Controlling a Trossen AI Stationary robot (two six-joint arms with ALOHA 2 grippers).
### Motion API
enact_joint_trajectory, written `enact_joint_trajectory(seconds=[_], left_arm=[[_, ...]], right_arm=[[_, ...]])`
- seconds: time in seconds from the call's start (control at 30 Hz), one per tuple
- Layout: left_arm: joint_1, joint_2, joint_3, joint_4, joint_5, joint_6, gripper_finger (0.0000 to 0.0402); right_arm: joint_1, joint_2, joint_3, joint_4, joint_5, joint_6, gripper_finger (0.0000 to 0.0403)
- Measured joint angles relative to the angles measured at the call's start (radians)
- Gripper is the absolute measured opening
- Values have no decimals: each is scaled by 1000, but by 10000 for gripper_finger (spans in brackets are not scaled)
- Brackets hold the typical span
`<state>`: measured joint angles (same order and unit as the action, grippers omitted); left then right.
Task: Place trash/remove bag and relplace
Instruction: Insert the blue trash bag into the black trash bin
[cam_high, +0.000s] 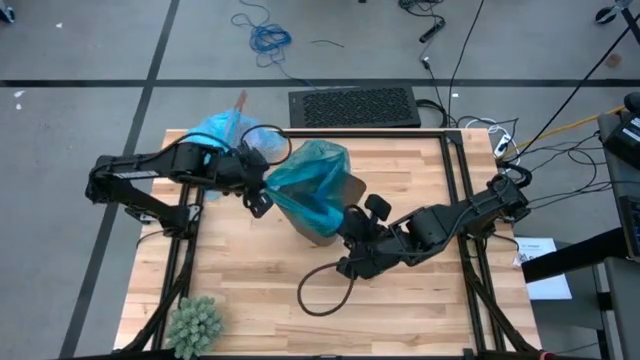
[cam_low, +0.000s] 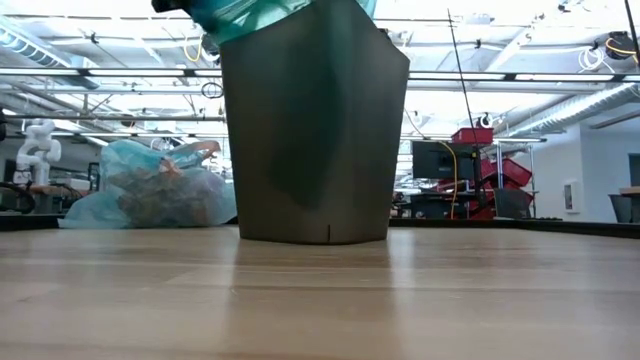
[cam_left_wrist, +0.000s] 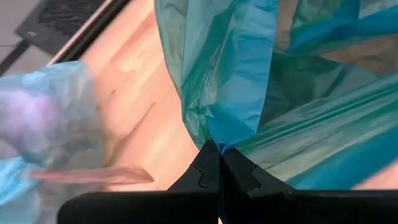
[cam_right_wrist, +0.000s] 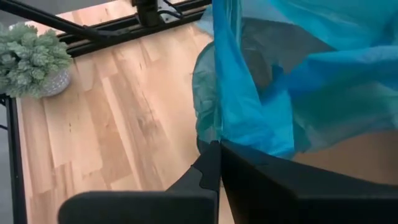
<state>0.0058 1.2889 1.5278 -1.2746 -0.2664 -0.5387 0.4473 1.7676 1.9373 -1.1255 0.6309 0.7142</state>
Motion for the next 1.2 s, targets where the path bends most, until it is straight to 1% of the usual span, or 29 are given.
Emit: enact_joint_trajectory(seconds=[0.07,0.17,0.27,0.33,0.53,0.67,0.87,0.97,1.07,1.2], left_arm=[[-17,-11,-27,0,-25,-27,0],[-35,-33,-114,49,-25,-63,0],[-47,-57,-202,135,-2,-88,0],[-47,-70,-230,193,21,-106,0],[-46,-92,-234,219,23,-109,0],[-47,-92,-234,219,-13,-99,0],[-47,-98,-302,276,-21,-111,0],[-55,-100,-308,285,-11,-132,0],[-63,-133,-311,298,-12,-137,0],[-64,-164,-309,260,-62,-155,0]], right_arm=[[0,6,0,0,0,-3,0],[0,25,0,-6,-6,-12,0],[0,47,0,-13,-26,-14,0],[0,49,0,-13,-34,-9,0],[6,28,0,-9,-34,35,0],[9,23,1,-33,-49,61,0],[12,64,0,-74,-64,82,0],[19,65,0,-58,-57,94,0],[28,59,0,-22,-54,89,0],[34,61,0,-39,-57,87,0]])
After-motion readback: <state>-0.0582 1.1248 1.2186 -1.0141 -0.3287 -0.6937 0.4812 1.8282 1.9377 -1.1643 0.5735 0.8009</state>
